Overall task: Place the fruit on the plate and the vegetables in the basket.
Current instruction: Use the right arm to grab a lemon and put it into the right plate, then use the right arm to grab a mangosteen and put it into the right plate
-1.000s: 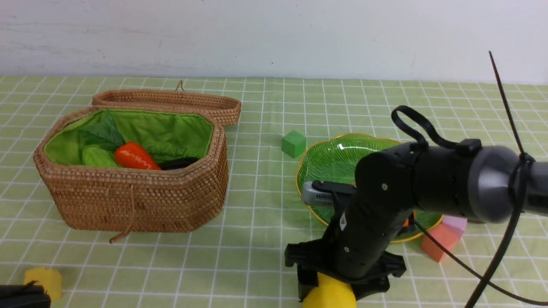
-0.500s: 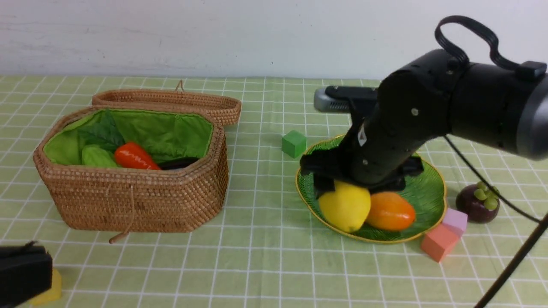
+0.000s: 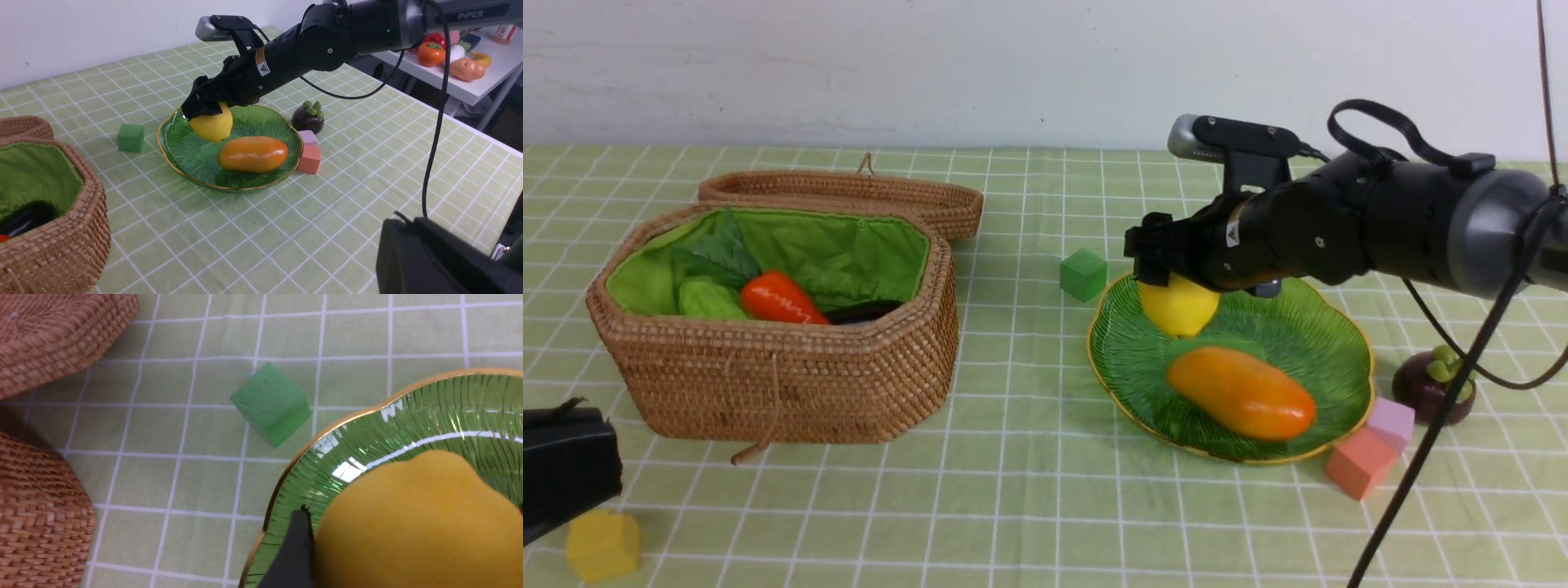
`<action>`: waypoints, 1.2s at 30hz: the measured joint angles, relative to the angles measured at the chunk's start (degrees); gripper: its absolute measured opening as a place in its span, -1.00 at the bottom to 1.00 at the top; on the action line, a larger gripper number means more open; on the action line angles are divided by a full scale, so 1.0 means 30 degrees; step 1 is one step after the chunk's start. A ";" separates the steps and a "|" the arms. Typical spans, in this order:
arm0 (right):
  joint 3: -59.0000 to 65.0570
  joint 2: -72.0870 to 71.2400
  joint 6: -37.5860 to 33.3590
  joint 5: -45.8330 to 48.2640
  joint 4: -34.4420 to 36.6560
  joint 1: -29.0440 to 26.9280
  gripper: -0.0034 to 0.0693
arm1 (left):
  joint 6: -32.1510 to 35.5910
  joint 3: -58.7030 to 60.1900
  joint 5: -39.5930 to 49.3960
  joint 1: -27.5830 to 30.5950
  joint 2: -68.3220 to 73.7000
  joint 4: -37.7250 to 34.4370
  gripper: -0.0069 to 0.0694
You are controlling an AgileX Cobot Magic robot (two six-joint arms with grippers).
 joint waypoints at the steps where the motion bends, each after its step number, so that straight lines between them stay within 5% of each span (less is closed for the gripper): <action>1: 0.0000 0.0000 0.0000 0.0000 -0.0040 0.0000 0.93 | 0.0000 0.0000 0.0091 0.0000 0.0000 0.0000 -0.81; 9: 0.0000 -0.0765 0.0000 0.1722 -0.0087 0.0000 0.87 | 0.0000 0.0000 0.0239 0.0000 0.0000 0.0000 -0.81; 15: 0.0000 -0.3427 0.0000 0.3864 -0.1678 0.0000 0.62 | 0.0000 0.0000 0.0259 0.0000 0.0000 0.0000 -0.81; 20: -0.0015 -0.6451 0.0000 0.8311 -0.6259 -0.0470 0.00 | 0.0000 0.0000 0.0201 0.0000 0.0000 0.0000 -0.81; 24: -0.0093 -0.6950 0.0000 1.1561 -0.7118 -0.2029 -0.37 | 0.0000 0.0000 -0.0148 0.0000 0.0000 0.0000 -0.81; 31: -0.0093 -0.5767 -0.2211 1.3526 -0.1225 -0.6542 -0.53 | 0.0000 0.0000 -0.0210 0.0000 0.0000 0.0000 -0.81; 36: -0.0093 -0.3820 -0.4572 1.3138 0.3662 -0.8878 -0.19 | 0.0000 0.0000 -0.0191 0.0000 0.0000 0.0000 -0.81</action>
